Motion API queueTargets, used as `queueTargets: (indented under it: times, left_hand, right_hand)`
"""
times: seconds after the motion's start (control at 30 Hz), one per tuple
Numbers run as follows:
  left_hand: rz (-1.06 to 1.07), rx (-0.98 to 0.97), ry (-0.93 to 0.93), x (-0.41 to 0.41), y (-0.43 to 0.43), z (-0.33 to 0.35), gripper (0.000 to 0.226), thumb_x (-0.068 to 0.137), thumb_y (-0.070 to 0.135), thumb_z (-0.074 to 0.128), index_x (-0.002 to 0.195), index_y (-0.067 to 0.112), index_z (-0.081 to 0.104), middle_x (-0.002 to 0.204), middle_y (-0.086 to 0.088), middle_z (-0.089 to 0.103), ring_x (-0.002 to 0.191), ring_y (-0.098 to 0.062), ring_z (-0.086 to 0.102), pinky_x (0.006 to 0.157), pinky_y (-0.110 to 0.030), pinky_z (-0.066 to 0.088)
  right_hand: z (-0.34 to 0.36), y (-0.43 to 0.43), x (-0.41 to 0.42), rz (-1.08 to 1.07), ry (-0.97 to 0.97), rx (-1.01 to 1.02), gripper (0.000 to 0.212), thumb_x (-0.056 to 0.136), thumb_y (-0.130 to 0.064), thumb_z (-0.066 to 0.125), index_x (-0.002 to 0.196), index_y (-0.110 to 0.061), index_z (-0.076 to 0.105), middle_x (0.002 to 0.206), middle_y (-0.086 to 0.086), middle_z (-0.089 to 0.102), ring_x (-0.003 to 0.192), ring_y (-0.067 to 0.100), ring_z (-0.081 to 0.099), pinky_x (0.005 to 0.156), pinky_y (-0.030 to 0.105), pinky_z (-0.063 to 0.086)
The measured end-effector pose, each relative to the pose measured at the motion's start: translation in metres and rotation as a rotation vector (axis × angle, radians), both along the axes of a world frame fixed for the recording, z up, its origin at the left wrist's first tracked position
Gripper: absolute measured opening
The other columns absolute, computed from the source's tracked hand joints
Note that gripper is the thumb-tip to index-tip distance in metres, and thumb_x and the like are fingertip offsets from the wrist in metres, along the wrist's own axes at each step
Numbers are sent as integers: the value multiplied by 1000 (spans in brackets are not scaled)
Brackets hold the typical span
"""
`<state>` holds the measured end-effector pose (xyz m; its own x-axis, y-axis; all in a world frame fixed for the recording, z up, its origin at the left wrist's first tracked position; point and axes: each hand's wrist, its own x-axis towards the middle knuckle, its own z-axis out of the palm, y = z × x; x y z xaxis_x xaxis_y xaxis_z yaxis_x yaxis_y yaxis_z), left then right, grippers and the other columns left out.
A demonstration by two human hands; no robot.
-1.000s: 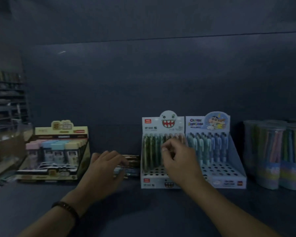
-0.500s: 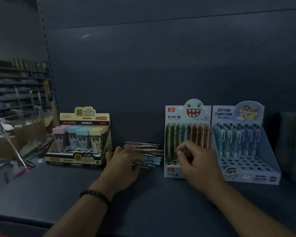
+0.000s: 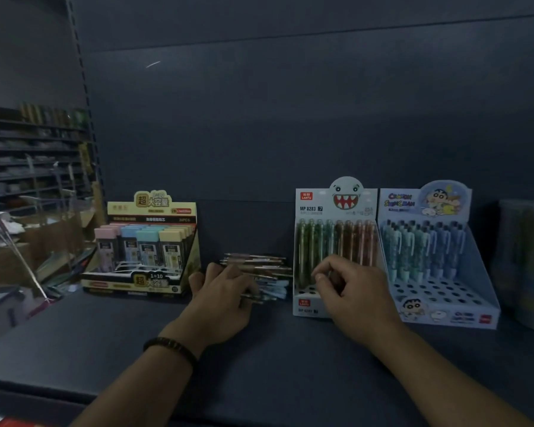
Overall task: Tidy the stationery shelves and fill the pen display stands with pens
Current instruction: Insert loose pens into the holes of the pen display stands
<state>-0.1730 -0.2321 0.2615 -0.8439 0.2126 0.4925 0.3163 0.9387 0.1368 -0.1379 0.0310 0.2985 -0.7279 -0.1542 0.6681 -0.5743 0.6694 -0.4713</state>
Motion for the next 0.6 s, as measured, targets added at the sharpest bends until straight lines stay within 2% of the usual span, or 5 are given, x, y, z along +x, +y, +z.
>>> queueTargets:
  times: [0.13, 0.3, 0.43, 0.53, 0.6]
  left_hand:
    - [-44, 19, 25, -1, -2, -2, 15, 94, 37, 59, 105, 45, 54, 121, 28, 50, 113, -13, 37, 92, -43, 27]
    - [-122, 92, 145, 0, 1, 4, 13, 105, 46, 55, 116, 44, 62, 122, 29, 58, 105, -2, 34, 86, -40, 25]
    - [-203, 165, 292, 3, 10, 13, 19, 105, 42, 59, 124, 41, 64, 121, 23, 66, 112, -6, 56, 91, -34, 28]
    - [-267, 134, 389, 4, 22, 18, 23, 104, 47, 58, 125, 42, 65, 111, 22, 69, 101, -5, 62, 90, -37, 32]
    - [-324, 112, 463, 5, 28, 19, 25, 102, 50, 59, 121, 37, 70, 113, 21, 71, 95, -5, 63, 89, -41, 37]
  right_hand:
    - [0, 0, 0, -6, 14, 9, 20, 97, -20, 67, 80, -29, 65, 68, -19, 59, 58, 10, 55, 49, 18, 36]
    - [0, -1, -1, 0, 0, -23, 21, 96, -18, 68, 79, -29, 66, 65, -17, 59, 57, 9, 54, 50, 18, 38]
    - [1, -3, 0, 15, 15, -55, 18, 95, -21, 71, 81, -31, 67, 70, -12, 62, 61, 11, 58, 52, 21, 44]
    - [4, -11, 1, 68, 12, -174, 9, 92, -27, 77, 89, -31, 70, 74, -10, 66, 65, 9, 63, 56, 16, 48]
    - [6, -17, 2, 145, -40, -280, 8, 91, -32, 79, 91, -31, 70, 76, -6, 69, 64, 12, 68, 60, 29, 59]
